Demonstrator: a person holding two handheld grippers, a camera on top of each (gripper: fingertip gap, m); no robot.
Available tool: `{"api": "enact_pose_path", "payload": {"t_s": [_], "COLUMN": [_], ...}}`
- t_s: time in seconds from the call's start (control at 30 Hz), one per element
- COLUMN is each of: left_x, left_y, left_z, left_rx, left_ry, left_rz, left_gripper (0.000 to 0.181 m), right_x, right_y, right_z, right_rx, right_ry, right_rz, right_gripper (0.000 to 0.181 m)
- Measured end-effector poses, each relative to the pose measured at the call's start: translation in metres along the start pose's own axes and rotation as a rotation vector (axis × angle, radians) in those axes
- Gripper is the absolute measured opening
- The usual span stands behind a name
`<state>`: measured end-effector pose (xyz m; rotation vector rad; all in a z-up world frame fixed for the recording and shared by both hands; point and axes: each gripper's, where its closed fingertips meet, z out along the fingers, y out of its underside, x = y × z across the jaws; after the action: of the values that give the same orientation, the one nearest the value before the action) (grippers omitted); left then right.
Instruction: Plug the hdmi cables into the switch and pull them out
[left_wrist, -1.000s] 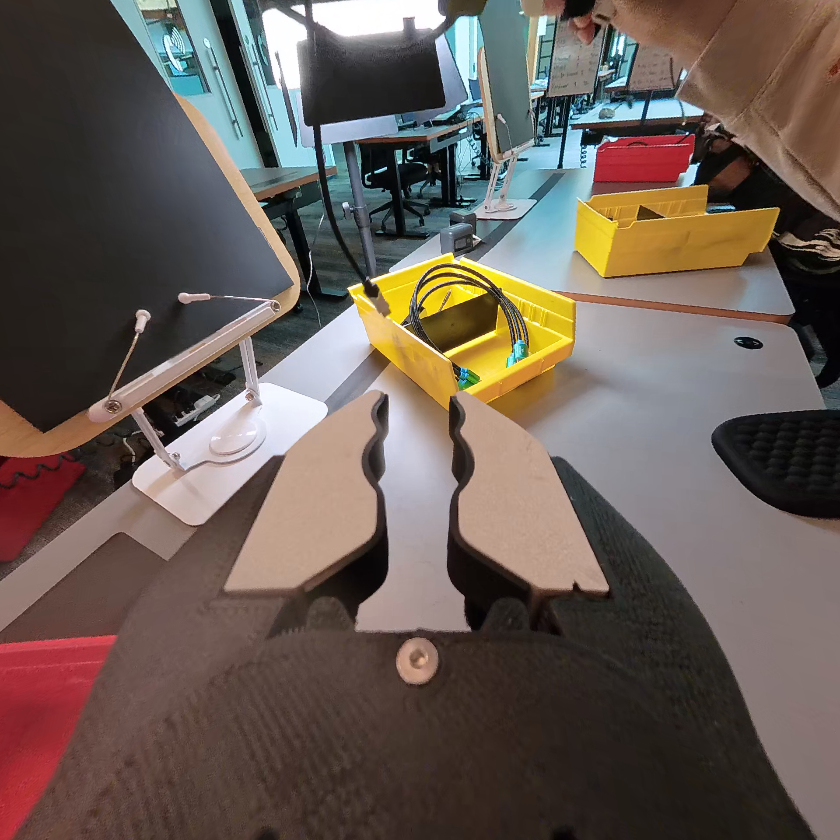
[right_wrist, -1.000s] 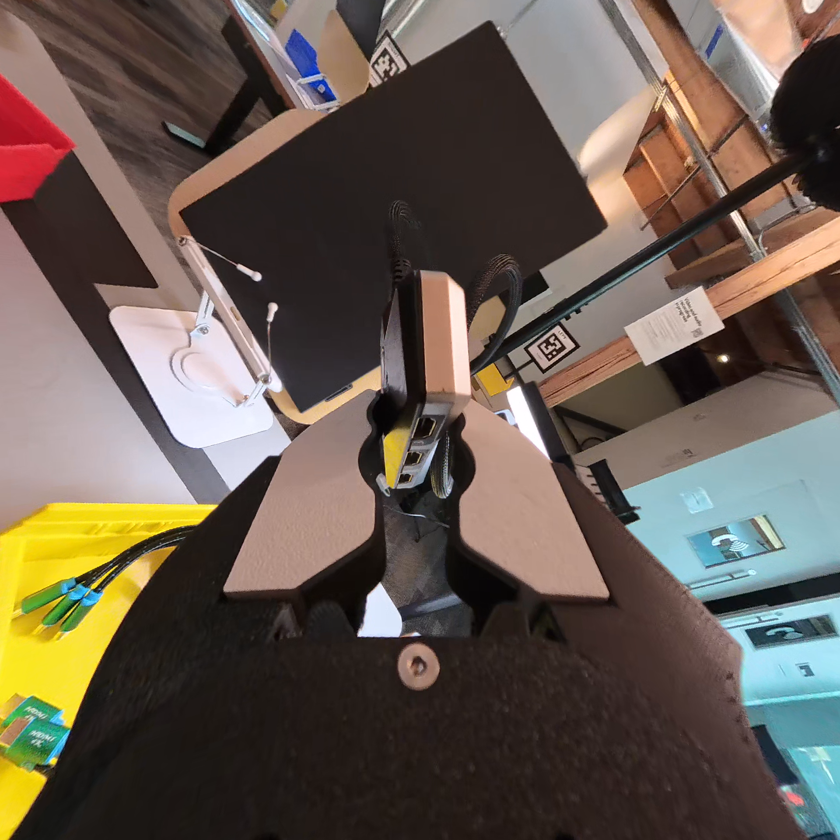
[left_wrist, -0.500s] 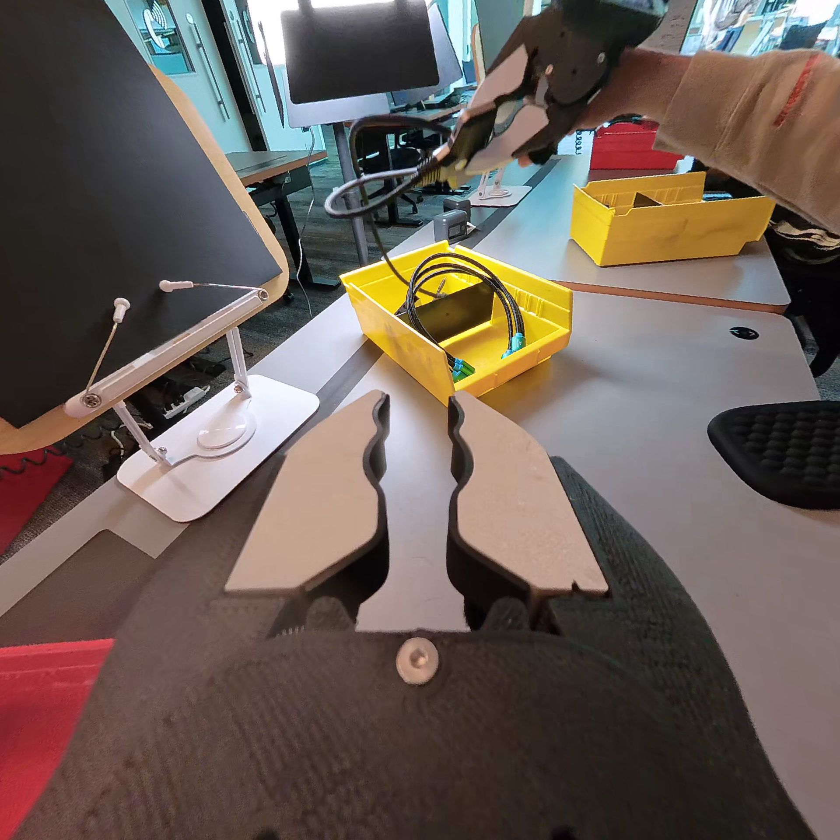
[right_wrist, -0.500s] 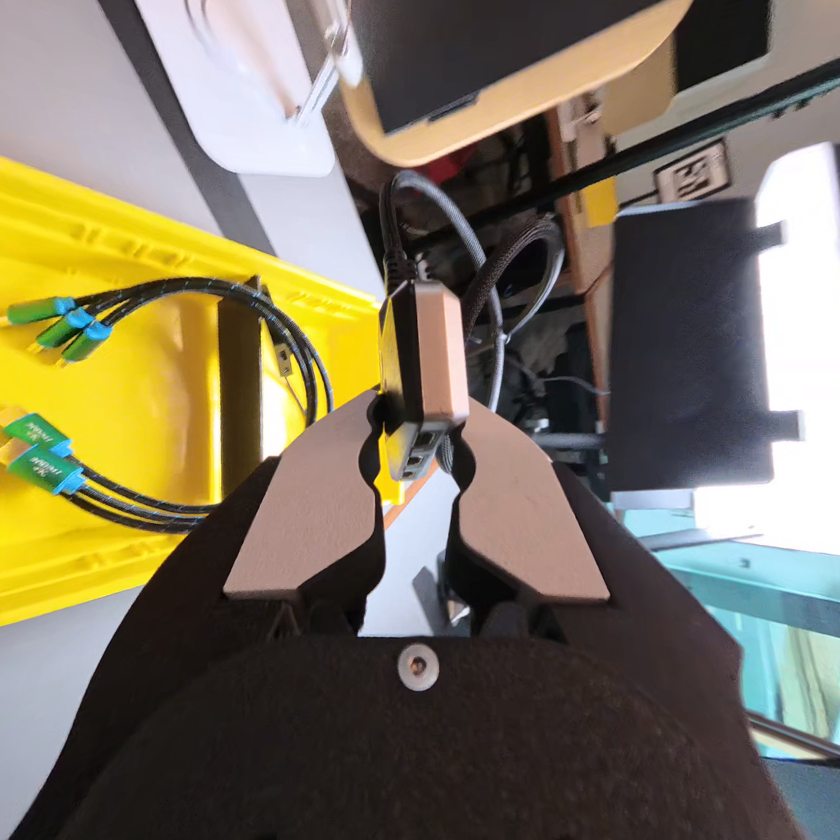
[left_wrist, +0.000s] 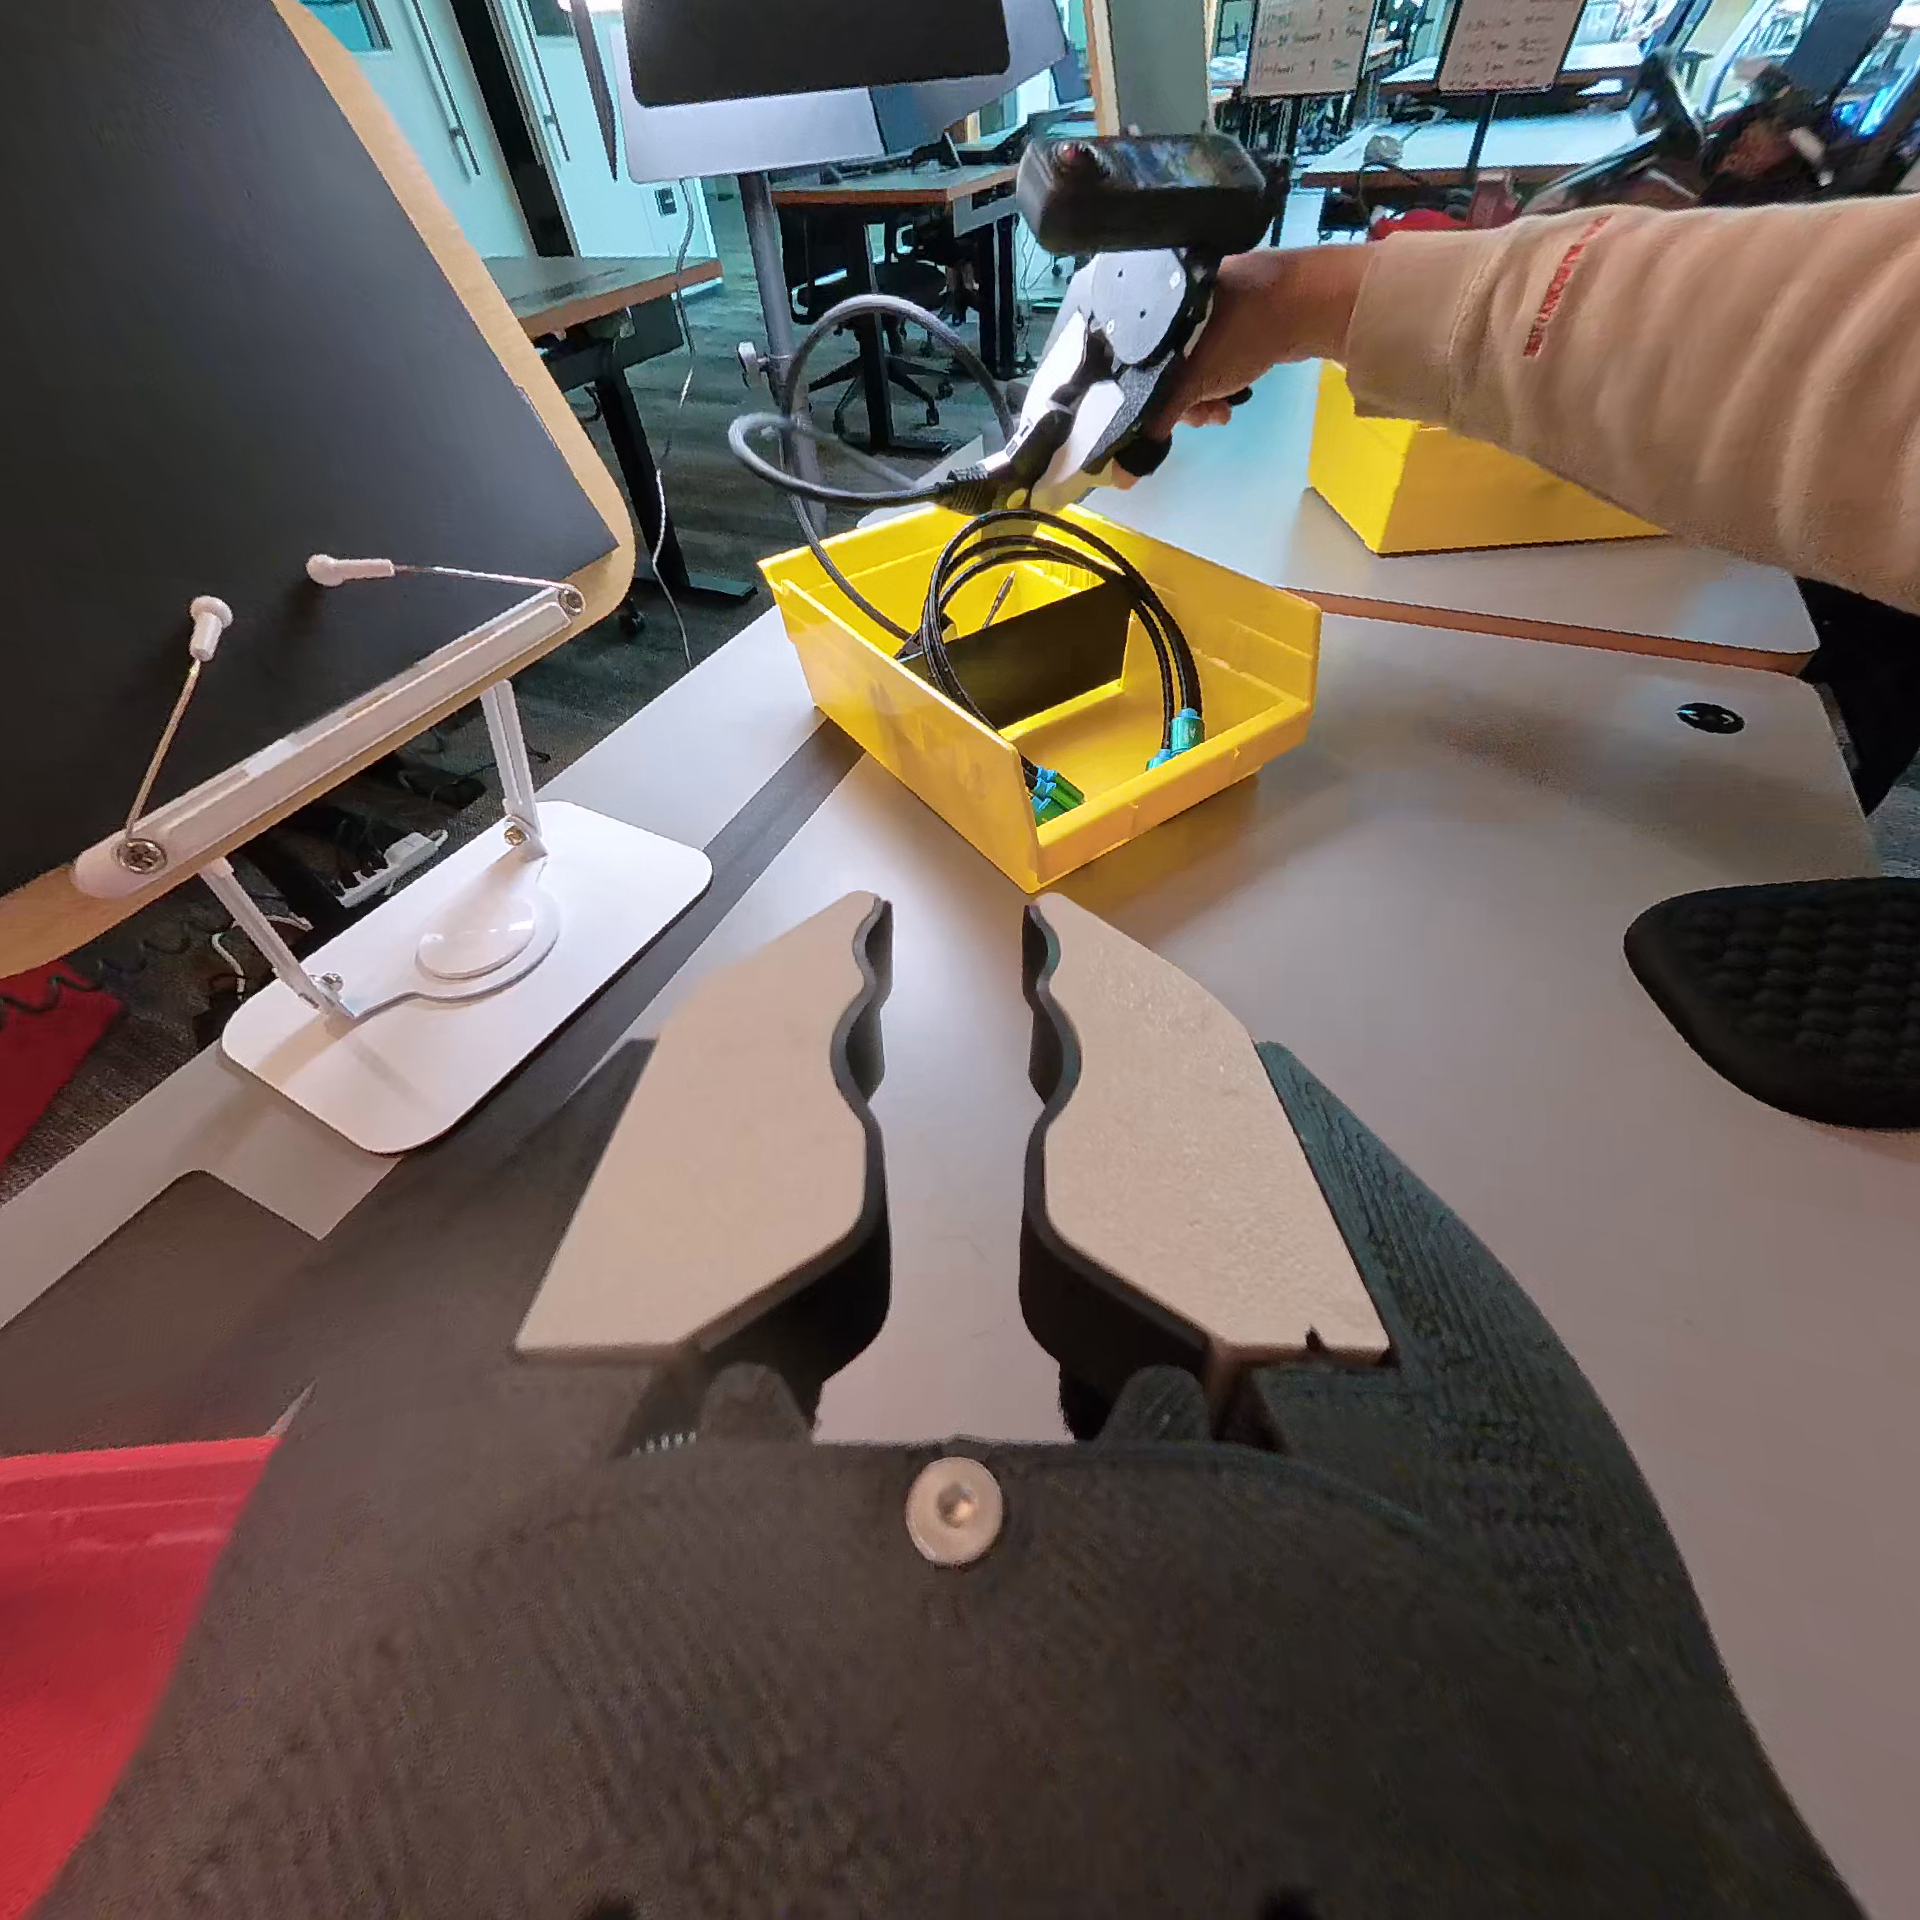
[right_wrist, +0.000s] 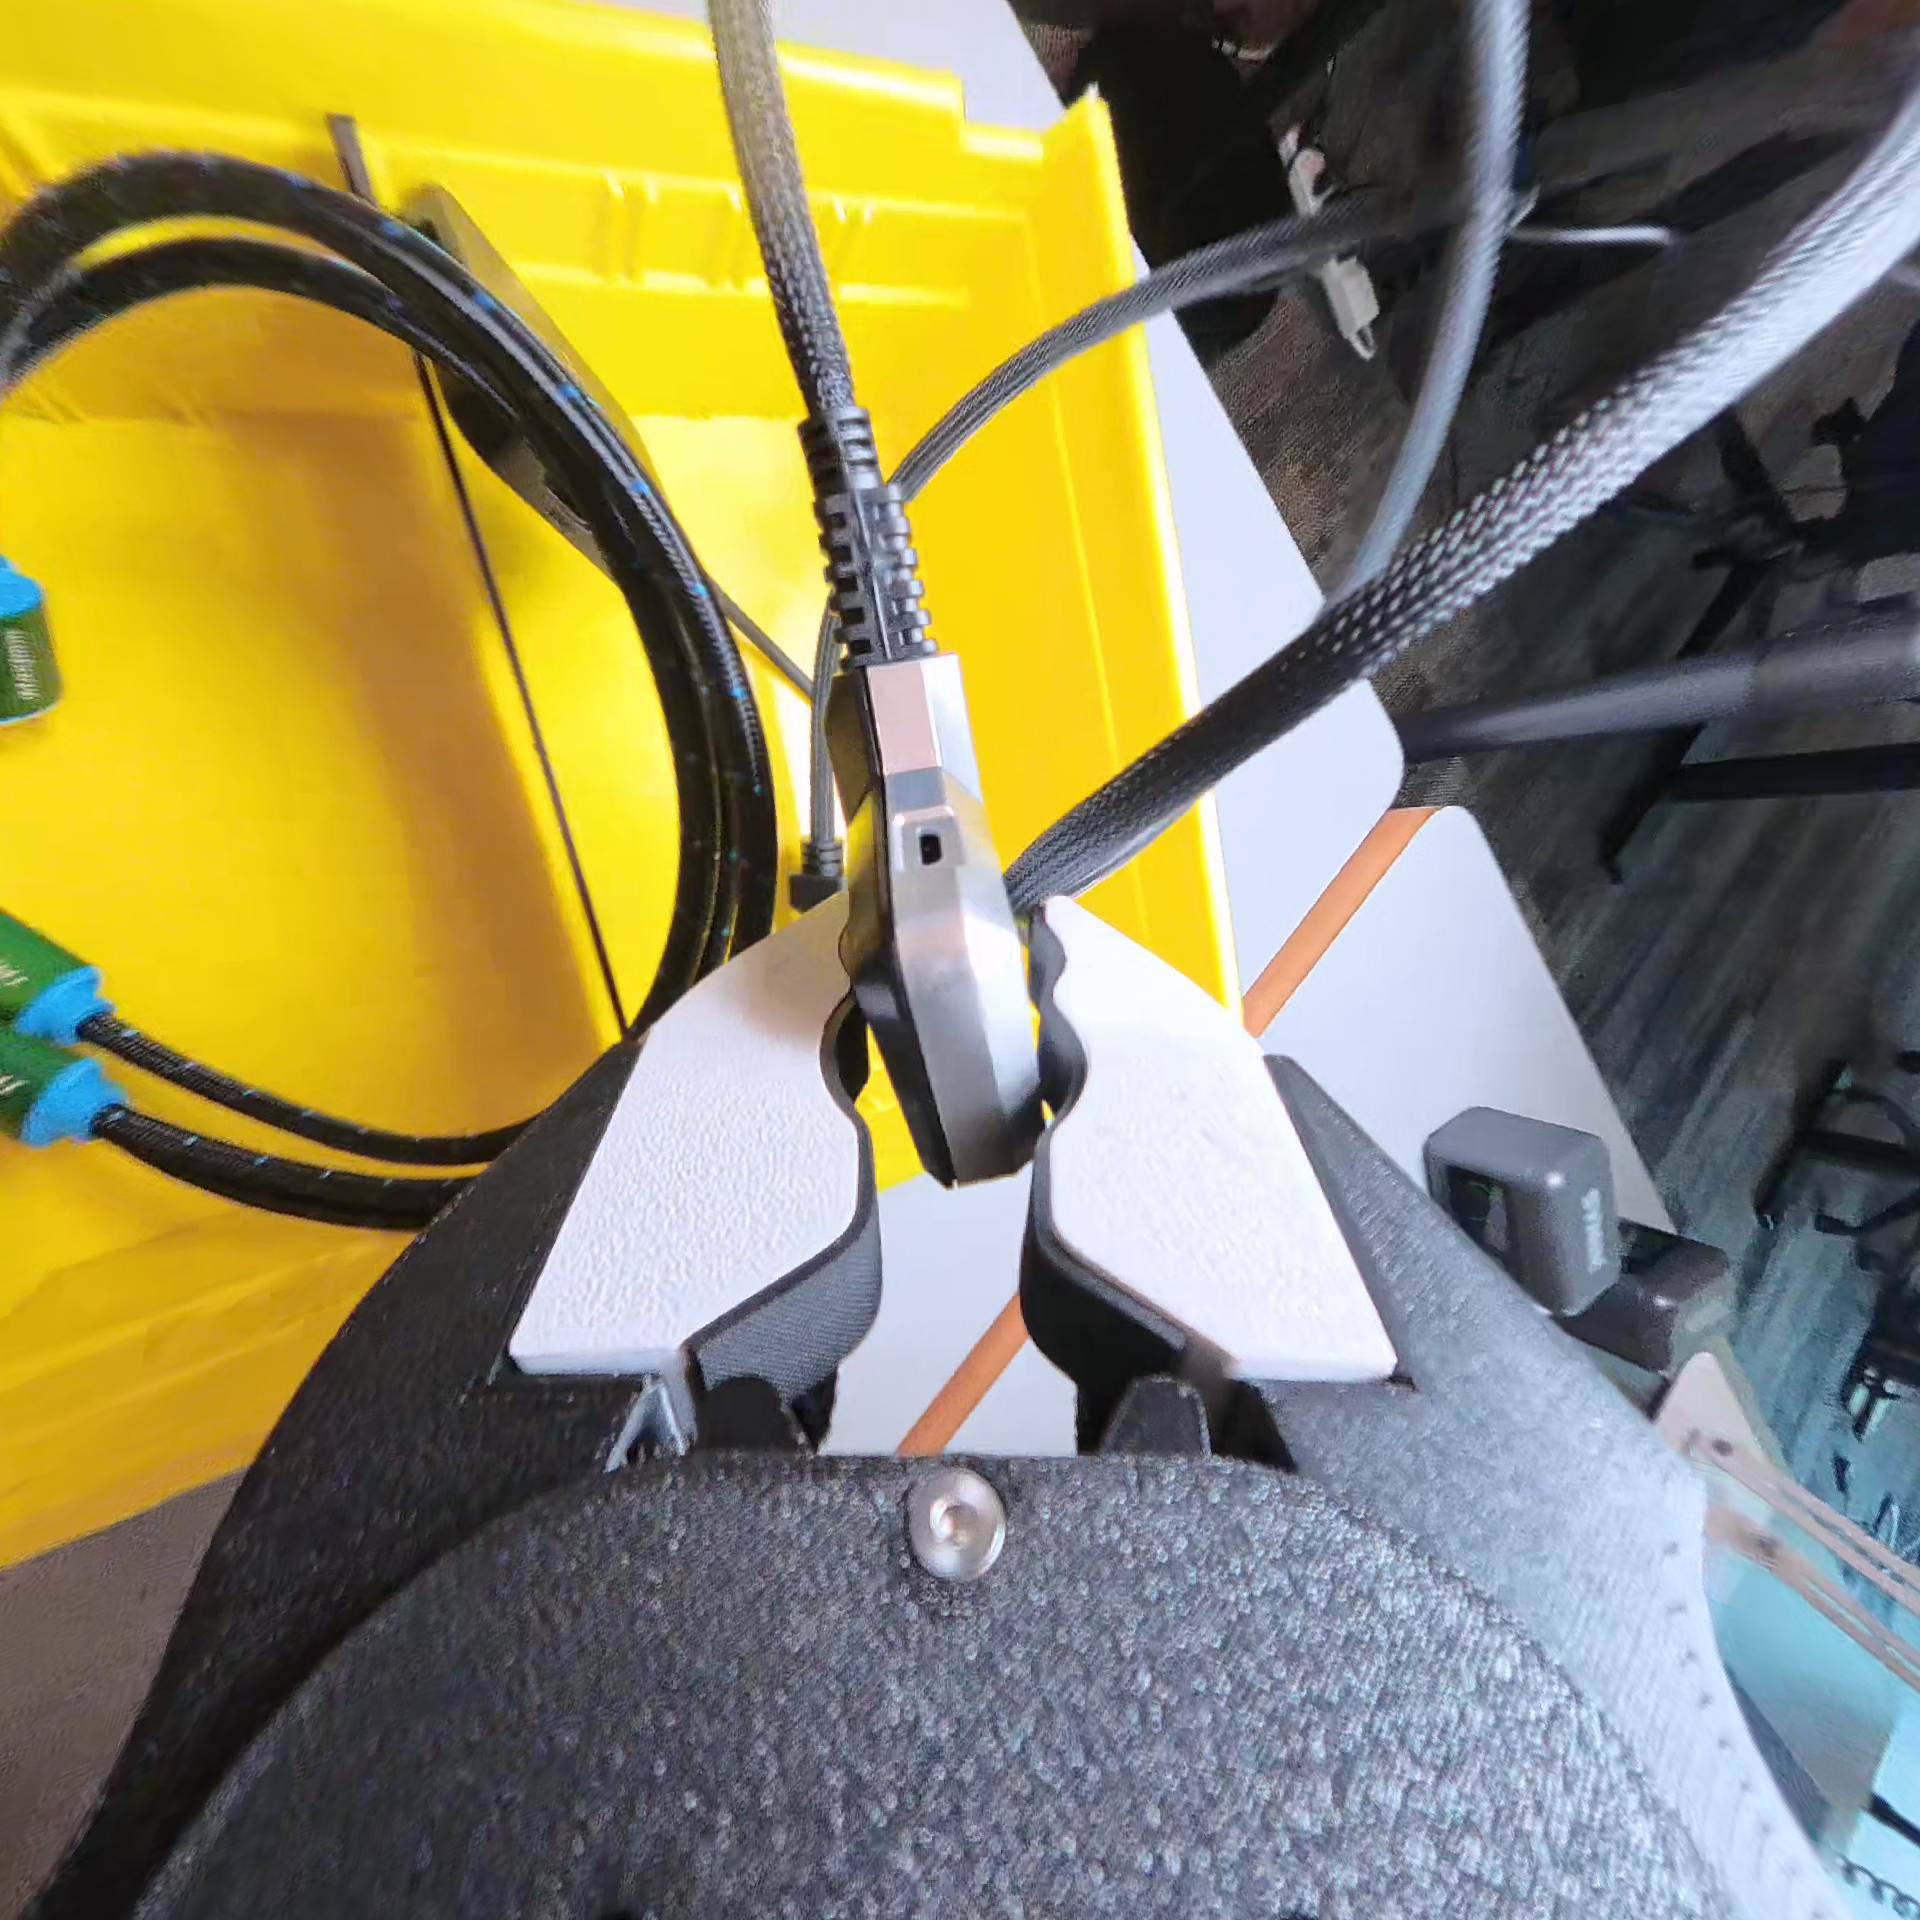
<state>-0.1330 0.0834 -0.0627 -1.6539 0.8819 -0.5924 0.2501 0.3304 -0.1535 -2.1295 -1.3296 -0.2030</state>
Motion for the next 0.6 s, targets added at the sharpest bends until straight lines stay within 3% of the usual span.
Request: {"api": "enact_pose_path", "payload": {"t_s": [0.13, 0.23, 0.43, 0.6], "left_x": [-0.004, -0.007, -0.007, -0.003], "left_y": [0.006, 0.01, 0.012, 0.01], "left_z": [0.002, 0.002, 0.0, 0.002], "left_rx": [-0.018, -0.03, -0.052, -0.065], "left_ry": [0.001, -0.004, 0.001, 0.002], "left_rz": [-0.017, -0.029, -0.05, -0.05], "left_gripper": [0.025, 0.025, 0.027, 0.03], "right_x": [-0.01, -0.01, -0.006, -0.024], "right_y": [0.008, 0.009, 0.012, -0.027], "right_z": [0.022, 0.017, -0.029, -0.09], "right_rx": [-0.021, -0.058, 0.004, 0.316], "right_ry": [-0.057, -0.05, -0.01, 0.097], "right_rz": [0.039, 0.035, 0.068, 0.156], "right_gripper": [0.032, 0.038, 0.057, 0.055]}}
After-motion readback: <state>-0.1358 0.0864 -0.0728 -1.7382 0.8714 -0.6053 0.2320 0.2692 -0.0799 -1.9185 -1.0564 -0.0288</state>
